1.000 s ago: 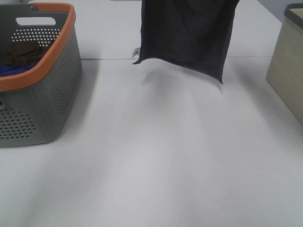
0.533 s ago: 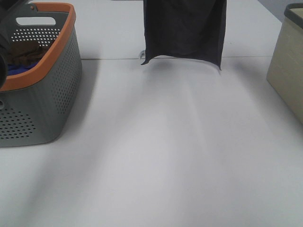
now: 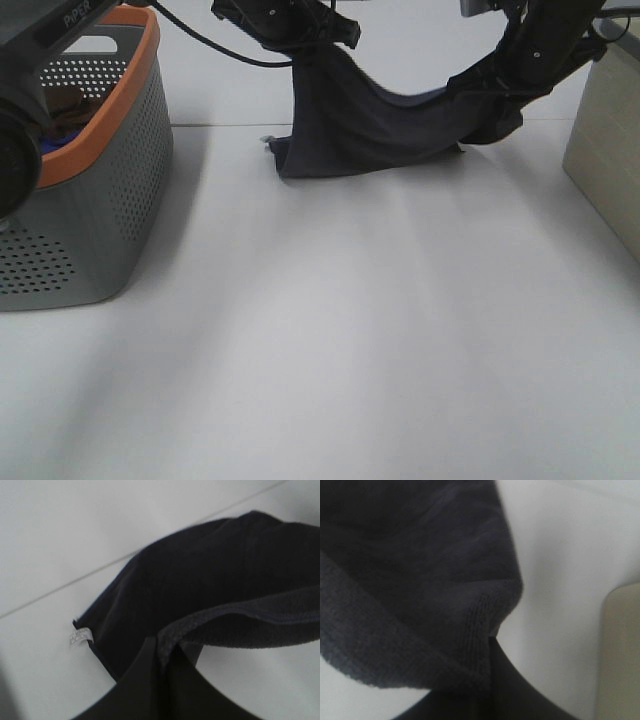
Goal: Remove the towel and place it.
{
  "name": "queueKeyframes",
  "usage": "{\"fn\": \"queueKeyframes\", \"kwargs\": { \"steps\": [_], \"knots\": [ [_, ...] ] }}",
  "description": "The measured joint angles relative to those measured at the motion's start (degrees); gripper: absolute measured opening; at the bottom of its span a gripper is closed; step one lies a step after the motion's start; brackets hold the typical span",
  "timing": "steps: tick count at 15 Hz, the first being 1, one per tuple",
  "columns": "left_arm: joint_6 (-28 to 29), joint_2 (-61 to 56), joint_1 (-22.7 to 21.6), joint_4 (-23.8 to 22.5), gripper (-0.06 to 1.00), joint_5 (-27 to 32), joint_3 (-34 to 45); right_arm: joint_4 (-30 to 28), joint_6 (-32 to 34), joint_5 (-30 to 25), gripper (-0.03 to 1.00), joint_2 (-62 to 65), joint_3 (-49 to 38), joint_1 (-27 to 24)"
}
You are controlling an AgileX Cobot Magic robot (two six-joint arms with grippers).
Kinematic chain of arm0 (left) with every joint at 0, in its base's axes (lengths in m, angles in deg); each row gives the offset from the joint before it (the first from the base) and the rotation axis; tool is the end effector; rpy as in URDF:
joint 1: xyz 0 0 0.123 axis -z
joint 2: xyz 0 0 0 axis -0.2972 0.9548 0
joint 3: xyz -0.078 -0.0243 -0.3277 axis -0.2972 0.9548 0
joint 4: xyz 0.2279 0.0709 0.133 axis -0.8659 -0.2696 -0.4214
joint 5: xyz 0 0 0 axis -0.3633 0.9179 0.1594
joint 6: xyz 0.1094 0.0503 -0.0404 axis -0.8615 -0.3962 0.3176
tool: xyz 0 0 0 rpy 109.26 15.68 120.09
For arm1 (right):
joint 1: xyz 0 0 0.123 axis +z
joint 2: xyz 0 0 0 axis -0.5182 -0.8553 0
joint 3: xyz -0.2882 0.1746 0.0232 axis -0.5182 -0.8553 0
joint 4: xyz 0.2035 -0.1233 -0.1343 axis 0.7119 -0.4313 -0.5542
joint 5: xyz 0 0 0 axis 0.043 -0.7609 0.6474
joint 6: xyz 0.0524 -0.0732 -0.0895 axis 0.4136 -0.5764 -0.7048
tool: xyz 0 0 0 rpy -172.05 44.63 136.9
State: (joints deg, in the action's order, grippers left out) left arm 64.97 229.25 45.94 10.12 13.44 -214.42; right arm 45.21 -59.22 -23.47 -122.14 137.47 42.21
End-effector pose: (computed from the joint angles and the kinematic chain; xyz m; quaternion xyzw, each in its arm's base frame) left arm 0.5724 -0.3128 0.2490 0.2210 0.9050 -0.0936 0.3512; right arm 0.5141 0.0907 0.2169 -0.1309 0.9622 -0.0234 0.2377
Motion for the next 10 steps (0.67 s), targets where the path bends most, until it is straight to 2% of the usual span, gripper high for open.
{"fn": "queueKeyframes", "kwargs": {
  "steps": [1,2,4,8,10],
  "knots": [
    [-0.52,0.00,0.00,0.80,0.00,3.27,0.00,4.64,-4.41,-4.47,0.00,0.00,0.00,0.06],
    [-0.86,0.00,0.00,1.43,0.00,5.04,0.00,5.84,-5.67,-6.25,0.00,0.00,0.00,0.06],
    [-2.41,0.00,0.00,3.90,0.00,11.23,0.06,8.14,-7.68,-13.35,0.00,0.06,0.00,0.29],
    [-3.61,-0.17,0.11,12.26,0.00,11.92,4.18,7.10,-8.31,-24.01,0.00,0.06,0.00,0.29],
    [-3.78,-1.78,0.63,12.49,0.00,11.92,9.68,6.59,-8.31,-24.98,0.00,0.06,-0.29,0.29]
  ]
}}
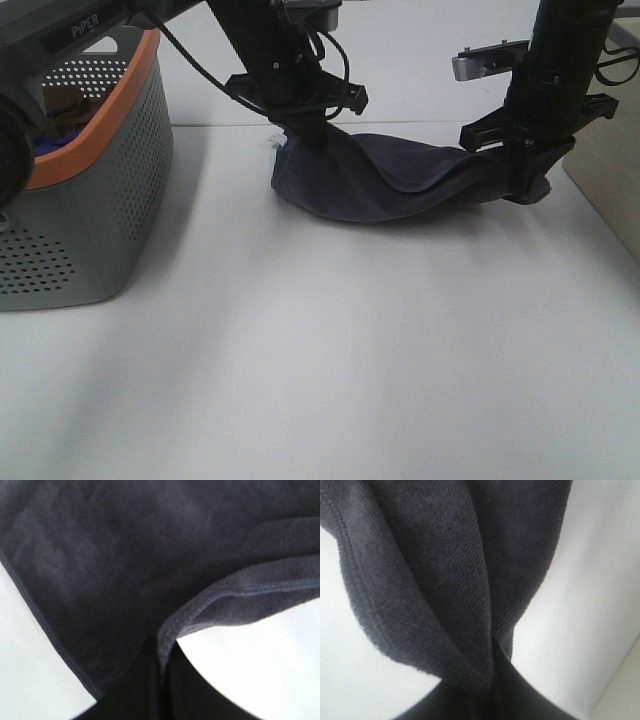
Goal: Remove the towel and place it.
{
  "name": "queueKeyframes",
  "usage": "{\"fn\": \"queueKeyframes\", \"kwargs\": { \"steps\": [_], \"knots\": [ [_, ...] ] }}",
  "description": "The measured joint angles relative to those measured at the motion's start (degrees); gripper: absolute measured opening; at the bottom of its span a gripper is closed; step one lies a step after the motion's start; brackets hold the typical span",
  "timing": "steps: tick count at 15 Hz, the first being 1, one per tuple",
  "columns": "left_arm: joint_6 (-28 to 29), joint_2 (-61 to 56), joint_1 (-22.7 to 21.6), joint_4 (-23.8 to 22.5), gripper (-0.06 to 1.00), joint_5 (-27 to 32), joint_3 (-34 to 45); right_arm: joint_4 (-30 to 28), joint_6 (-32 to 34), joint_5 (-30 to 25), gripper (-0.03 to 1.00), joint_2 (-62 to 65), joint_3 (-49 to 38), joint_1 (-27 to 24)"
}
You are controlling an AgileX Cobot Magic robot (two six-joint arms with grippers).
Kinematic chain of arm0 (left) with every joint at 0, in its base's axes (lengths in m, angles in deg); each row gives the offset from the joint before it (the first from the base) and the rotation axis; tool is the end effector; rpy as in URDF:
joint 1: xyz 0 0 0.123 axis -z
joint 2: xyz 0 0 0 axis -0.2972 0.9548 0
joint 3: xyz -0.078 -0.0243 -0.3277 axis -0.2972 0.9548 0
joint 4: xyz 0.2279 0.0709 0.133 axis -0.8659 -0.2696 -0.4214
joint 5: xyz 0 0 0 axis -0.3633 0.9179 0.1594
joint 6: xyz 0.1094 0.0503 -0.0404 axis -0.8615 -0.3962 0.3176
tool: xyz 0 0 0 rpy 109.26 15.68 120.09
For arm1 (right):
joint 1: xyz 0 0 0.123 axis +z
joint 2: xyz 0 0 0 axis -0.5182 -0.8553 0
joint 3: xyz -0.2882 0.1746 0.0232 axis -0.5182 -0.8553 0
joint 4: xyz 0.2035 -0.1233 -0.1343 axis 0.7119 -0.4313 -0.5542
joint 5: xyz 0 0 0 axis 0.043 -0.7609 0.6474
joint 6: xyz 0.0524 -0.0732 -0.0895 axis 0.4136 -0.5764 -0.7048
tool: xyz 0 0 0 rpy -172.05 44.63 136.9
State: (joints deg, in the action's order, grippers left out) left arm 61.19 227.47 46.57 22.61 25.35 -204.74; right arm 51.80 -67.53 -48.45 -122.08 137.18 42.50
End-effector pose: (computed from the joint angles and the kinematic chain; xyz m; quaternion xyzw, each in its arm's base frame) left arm 0.5258 -0.3244 0.2005 0.2506 0.9418 -0.1498 0.1665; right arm 0.4583 0.0930 0.2017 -0.1793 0.9836 0.0063 0.0174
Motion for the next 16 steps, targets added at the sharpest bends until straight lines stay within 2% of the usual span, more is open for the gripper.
{"fn": "queueKeyframes", "kwargs": {
  "steps": [1,2,6,10,12,14,16],
  "knots": [
    [-0.17,-1.78,0.57,0.00,0.00,0.00,3.90,-0.06,0.00,0.00,0.00,0.00,-0.63,0.00],
    [-1.20,-6.25,2.01,-0.17,0.00,0.00,12.66,-0.11,0.00,-0.06,0.00,0.00,-3.32,0.00],
    [-1.72,-12.83,3.27,-1.60,0.00,0.23,28.65,1.89,0.00,-0.06,0.00,0.00,-8.31,0.00],
    [-1.83,-13.81,3.38,-1.26,0.00,0.29,34.32,3.44,0.00,0.00,0.02,0.00,-14.32,0.00],
    [-1.95,-13.81,3.44,-1.26,0.00,0.29,34.32,4.81,0.11,0.00,0.15,0.00,-15.24,0.00],
    [-2.01,-13.81,3.44,-1.26,0.00,0.29,34.32,6.99,1.49,0.00,0.35,0.00,-15.24,0.00],
    [-2.06,-13.81,3.44,-1.26,0.00,0.29,34.32,7.68,5.50,0.00,0.54,0.00,-15.24,0.00]
  ]
}}
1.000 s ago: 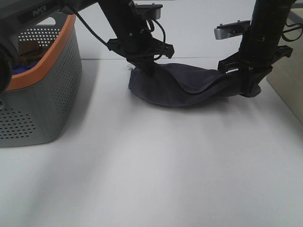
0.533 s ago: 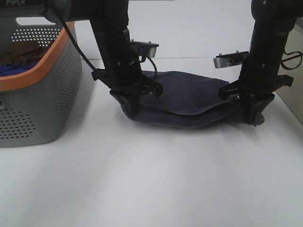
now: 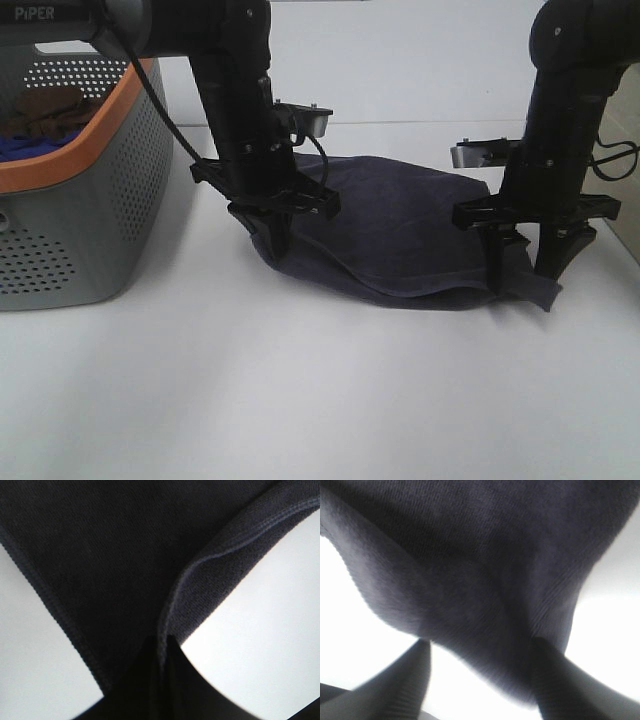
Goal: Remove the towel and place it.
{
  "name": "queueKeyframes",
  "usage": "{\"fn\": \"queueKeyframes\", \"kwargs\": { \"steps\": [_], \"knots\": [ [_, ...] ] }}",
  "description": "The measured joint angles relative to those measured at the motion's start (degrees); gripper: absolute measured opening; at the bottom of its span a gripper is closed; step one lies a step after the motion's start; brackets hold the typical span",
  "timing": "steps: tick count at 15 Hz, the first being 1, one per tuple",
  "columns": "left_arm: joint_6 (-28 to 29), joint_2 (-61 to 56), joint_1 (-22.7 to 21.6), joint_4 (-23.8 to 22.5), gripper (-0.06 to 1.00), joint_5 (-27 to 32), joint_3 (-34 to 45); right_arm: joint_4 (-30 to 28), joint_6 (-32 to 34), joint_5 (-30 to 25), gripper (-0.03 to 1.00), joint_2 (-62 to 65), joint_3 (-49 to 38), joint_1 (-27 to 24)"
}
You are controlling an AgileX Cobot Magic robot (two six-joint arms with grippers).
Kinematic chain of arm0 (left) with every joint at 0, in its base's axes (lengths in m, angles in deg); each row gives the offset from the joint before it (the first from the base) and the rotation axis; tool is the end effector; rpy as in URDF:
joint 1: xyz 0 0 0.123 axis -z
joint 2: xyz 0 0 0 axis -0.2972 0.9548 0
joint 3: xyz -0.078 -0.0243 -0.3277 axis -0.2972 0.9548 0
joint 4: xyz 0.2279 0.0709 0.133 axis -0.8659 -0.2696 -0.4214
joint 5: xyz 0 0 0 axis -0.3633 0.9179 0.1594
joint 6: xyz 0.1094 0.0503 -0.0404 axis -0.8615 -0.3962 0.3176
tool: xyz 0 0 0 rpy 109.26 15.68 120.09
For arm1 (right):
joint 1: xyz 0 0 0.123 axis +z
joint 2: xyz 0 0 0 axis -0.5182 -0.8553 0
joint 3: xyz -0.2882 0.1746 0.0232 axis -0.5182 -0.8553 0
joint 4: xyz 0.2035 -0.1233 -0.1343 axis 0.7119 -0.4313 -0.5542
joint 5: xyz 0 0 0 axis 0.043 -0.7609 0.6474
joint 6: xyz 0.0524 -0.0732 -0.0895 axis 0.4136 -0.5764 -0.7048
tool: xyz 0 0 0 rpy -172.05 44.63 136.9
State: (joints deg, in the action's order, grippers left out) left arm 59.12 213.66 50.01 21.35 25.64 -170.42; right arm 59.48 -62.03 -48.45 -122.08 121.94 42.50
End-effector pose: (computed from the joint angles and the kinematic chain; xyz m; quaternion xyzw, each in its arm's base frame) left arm 0.4247 -0.3005 0.1591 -0.2880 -0.9530 0.0937 0.0054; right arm 0.3965 0.0969 0.1388 0.0996 -0.9862 -0.0579 0.1188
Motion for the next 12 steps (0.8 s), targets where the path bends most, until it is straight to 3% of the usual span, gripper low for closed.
{"fn": "queueKeyframes", "kwargs": {
  "steps": [1,4,6,7,10,12],
  "knots": [
    [-0.06,0.00,0.00,0.00,0.00,0.00,0.00,0.06,1.78,0.06,0.60,0.00,-0.29,0.00],
    [-0.06,0.00,0.00,0.29,0.02,0.00,0.00,0.11,4.13,0.06,0.64,1.32,-4.01,0.00],
    [-0.06,0.00,0.00,1.32,0.10,0.00,0.00,0.11,4.64,0.00,0.64,3.38,-5.21,0.00],
    [-0.06,0.00,0.00,1.43,0.19,0.00,0.00,0.11,4.76,0.00,0.64,5.33,-5.33,0.00],
    [3.44,0.00,0.00,1.49,0.58,0.00,0.00,0.17,5.27,0.00,0.64,11.52,-5.33,0.00],
    [4.01,-0.34,0.00,2.23,0.72,0.00,0.00,0.40,5.56,0.00,0.64,16.21,-5.33,0.00]
  ]
}}
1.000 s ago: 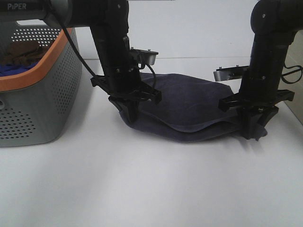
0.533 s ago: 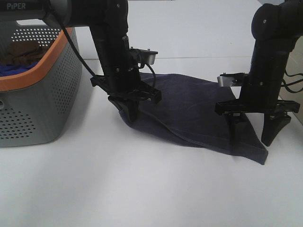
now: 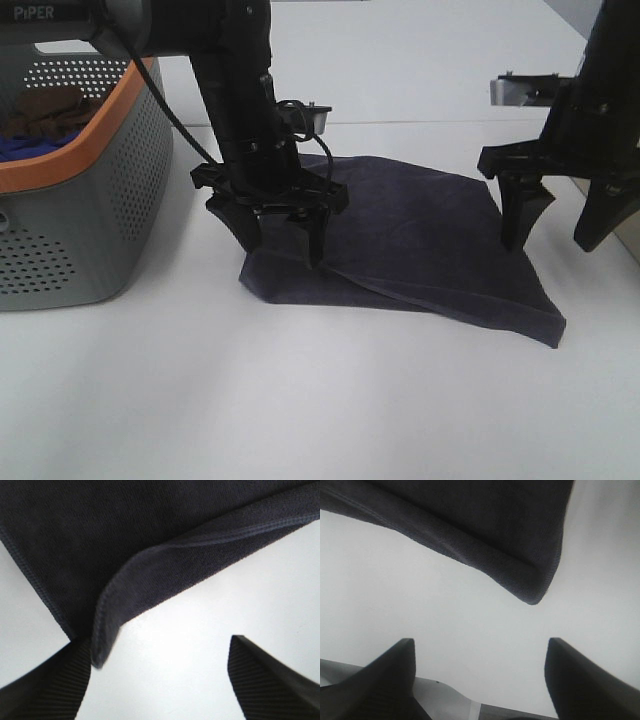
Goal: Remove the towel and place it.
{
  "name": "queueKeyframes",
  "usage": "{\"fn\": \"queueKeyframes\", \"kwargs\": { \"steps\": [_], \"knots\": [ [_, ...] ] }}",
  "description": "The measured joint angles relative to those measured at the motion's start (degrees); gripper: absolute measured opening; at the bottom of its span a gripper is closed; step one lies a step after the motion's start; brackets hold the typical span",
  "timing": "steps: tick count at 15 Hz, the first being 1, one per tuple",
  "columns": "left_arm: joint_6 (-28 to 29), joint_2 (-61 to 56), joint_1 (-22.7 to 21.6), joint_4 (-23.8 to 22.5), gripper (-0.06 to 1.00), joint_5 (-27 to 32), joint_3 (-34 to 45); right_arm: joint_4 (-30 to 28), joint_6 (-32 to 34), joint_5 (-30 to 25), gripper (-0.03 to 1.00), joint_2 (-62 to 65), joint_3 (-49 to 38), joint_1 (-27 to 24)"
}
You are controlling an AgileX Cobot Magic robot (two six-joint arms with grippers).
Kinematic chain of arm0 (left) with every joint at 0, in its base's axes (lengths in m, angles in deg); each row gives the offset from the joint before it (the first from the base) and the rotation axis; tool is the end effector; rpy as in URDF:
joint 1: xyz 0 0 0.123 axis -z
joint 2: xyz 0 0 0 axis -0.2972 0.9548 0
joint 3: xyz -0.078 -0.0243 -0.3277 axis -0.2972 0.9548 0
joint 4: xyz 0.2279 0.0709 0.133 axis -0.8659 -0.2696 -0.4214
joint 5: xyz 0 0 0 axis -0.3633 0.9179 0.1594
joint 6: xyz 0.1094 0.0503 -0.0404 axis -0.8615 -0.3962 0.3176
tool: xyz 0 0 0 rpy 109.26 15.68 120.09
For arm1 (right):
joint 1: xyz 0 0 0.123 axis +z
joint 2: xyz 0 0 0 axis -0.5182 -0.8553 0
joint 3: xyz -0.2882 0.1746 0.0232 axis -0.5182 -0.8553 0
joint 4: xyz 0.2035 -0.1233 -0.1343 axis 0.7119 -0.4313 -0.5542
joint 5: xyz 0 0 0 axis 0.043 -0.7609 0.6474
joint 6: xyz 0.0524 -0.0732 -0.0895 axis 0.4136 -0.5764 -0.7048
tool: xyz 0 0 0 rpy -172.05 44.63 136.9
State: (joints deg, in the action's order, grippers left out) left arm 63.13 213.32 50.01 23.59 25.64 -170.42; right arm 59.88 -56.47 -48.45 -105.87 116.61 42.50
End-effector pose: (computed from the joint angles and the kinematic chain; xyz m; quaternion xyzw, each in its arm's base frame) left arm 0.4223 -0.3044 0.1631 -0.2481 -0.9622 0.1120 0.0110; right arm 0.3578 0.0900 0.2276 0.0572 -0.9956 -0.0687 0.0283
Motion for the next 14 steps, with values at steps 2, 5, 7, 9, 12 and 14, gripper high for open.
{"fn": "queueKeyframes", "kwargs": {
  "steps": [2,5,7,9,12,14],
  "knots": [
    [0.17,-2.58,0.00,0.06,0.74,0.00,0.00,0.11,0.52,0.00,0.64,5.04,0.00,0.00],
    [0.23,-8.02,0.00,-0.80,0.75,0.00,0.00,-0.34,0.69,0.00,0.64,11.57,0.00,0.00],
    [0.23,-11.00,0.00,-0.86,0.75,0.06,0.00,-1.03,1.09,-0.06,0.64,15.24,0.00,0.00],
    [0.63,-14.04,0.00,-0.86,0.75,0.06,0.00,-2.23,4.13,1.72,0.64,19.19,0.00,-0.17],
    [4.64,-20.34,-0.11,-9.63,0.75,0.17,0.00,-2.64,6.88,4.64,0.64,25.38,0.00,-8.82],
    [7.96,-23.20,-2.81,-13.06,0.75,0.17,0.00,-3.50,5.39,2.18,0.64,26.76,0.00,-15.76]
  ]
}}
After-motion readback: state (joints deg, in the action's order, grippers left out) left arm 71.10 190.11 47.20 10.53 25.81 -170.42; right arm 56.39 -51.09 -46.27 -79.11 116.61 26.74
